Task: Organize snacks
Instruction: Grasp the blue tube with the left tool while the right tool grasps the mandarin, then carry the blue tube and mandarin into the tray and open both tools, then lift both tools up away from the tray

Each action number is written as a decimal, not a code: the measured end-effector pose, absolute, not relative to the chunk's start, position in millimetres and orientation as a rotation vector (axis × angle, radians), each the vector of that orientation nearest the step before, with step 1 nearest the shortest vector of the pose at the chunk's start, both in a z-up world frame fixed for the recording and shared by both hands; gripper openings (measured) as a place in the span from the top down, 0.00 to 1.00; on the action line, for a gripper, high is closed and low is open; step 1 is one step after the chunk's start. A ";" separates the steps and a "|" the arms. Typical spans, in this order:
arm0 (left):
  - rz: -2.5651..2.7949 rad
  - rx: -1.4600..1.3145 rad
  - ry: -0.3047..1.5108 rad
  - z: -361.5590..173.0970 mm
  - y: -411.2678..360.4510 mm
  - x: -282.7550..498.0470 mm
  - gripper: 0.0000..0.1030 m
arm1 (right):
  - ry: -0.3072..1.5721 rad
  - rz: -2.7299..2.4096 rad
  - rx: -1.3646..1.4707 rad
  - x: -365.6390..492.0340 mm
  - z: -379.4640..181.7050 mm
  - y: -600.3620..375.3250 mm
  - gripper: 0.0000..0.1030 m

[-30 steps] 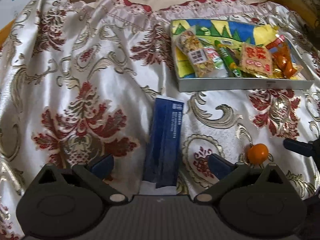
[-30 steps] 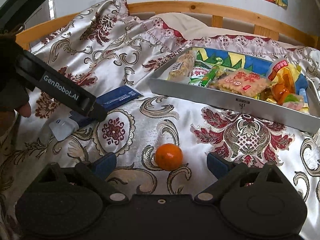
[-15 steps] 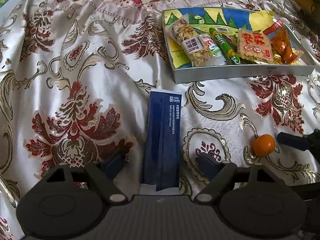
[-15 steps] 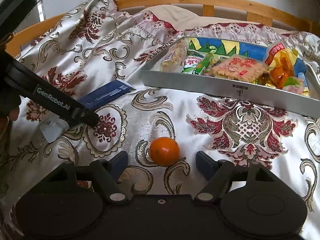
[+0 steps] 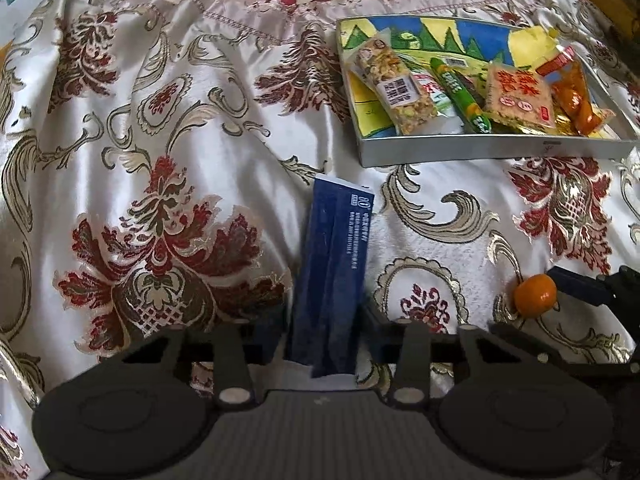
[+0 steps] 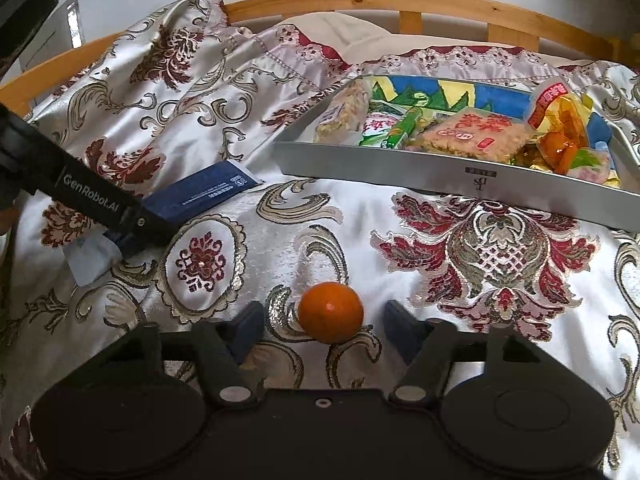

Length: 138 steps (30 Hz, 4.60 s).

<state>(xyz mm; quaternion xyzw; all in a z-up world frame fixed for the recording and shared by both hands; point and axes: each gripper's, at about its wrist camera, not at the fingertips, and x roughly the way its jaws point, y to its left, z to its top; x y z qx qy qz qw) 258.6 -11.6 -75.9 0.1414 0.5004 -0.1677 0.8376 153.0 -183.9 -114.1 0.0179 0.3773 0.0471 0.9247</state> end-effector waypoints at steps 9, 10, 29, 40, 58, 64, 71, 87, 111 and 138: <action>-0.378 0.242 1.095 -71.0 -9.5 255.3 0.63 | 0.731 0.097 -0.020 148.3 -110.5 -178.0 0.65; -0.385 0.231 1.101 -70.4 -9.4 254.8 0.63 | 0.724 0.100 -0.036 147.8 -109.8 -176.2 0.65; -0.462 0.020 1.186 -66.3 -7.9 246.5 0.68 | 0.680 0.101 -0.182 146.1 -106.1 -164.2 0.65; -0.495 0.027 1.024 -42.5 -17.7 231.0 0.68 | 0.598 0.063 -0.242 148.6 -91.3 -170.0 0.65; -0.537 -0.143 0.701 -10.5 -90.6 301.7 0.68 | 0.418 -0.107 -0.151 199.6 -56.7 -235.5 0.65; -0.487 -0.232 0.693 -28.2 -104.0 337.9 0.68 | 0.429 -0.244 -0.072 222.4 -63.1 -280.1 0.65; -0.501 -0.271 0.701 -50.1 -108.6 347.9 0.68 | 0.469 -0.301 0.033 240.4 -72.1 -301.3 0.65; -0.468 -0.217 0.730 -71.9 -117.1 357.0 0.68 | 0.538 -0.313 -0.005 247.8 -91.2 -296.7 0.65; -0.446 -0.120 0.744 -81.8 -129.5 350.6 0.65 | 0.537 -0.319 -0.003 247.9 -89.9 -296.7 0.59; -0.394 0.007 0.434 13.0 -110.5 271.0 0.00 | 0.249 -0.417 0.077 173.7 1.7 -303.9 0.01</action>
